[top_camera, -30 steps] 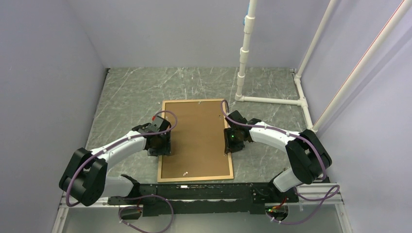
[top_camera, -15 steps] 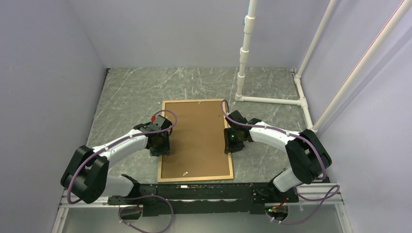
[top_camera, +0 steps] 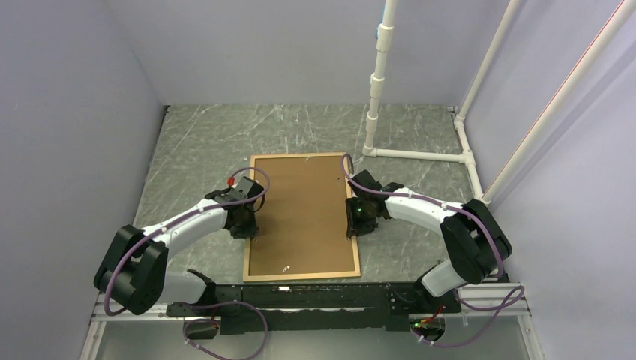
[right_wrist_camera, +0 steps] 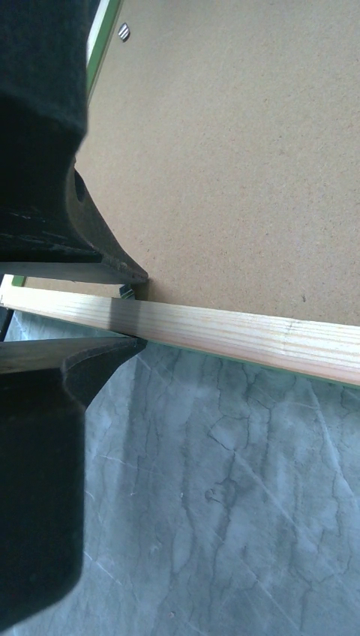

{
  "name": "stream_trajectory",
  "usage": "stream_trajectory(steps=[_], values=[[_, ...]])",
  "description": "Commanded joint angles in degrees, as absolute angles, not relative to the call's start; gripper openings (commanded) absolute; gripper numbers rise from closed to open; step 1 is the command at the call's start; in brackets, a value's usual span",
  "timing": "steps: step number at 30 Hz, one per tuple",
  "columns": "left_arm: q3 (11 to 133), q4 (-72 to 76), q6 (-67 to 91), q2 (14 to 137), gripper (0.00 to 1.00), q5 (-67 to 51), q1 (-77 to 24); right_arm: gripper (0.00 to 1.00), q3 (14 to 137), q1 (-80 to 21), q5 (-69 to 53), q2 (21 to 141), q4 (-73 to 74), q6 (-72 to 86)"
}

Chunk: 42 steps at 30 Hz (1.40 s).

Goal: Put the photo into the frame

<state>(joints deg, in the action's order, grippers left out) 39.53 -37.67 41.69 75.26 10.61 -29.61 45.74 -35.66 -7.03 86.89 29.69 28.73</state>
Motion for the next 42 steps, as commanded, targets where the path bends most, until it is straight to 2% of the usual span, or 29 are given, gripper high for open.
stream_trajectory(steps=[1,17,18,20,22,27,30,33,37,42], values=[[39.22,-41.35,41.68,75.10,0.00,13.89,-28.47,0.00,43.14,-36.19,-5.28,90.13,28.49,26.46],[39.93,-42.29,40.63,68.62,0.00,7.93,-25.05,0.00,45.50,-36.19,-4.61,89.19,29.80,27.07],[40.11,-41.77,40.61,67.72,0.02,7.29,-24.81,0.00,45.83,-36.12,-4.43,88.72,30.10,27.15],[40.25,-41.18,40.78,65.81,0.14,6.02,-24.05,0.00,46.64,-36.10,-4.30,88.10,30.59,27.24],[40.26,-40.52,40.80,63.77,0.29,4.35,-23.12,0.07,47.52,-35.89,-4.47,87.58,31.04,27.25],[39.84,-39.56,40.40,58.92,0.53,1.77,-21.36,0.30,50.14,-35.60,-4.61,86.76,30.69,26.66],[39.64,-39.49,39.97,57.19,0.66,0.90,-20.57,0.48,52.35,-35.34,-3.73,87.31,30.67,26.09],[39.29,-39.05,39.31,56.12,0.75,0.53,-19.90,0.65,55.14,-34.98,-3.00,88.78,31.05,25.07],[39.10,-38.70,38.89,55.53,0.80,-0.80,-19.44,0.83,59.61,-34.13,-0.64,91.39,31.75,23.59],[39.06,-38.72,38.31,55.99,0.83,-0.74,-19.25,0.97,65.76,-31.44,2.45,95.25,32.25,21.91]])
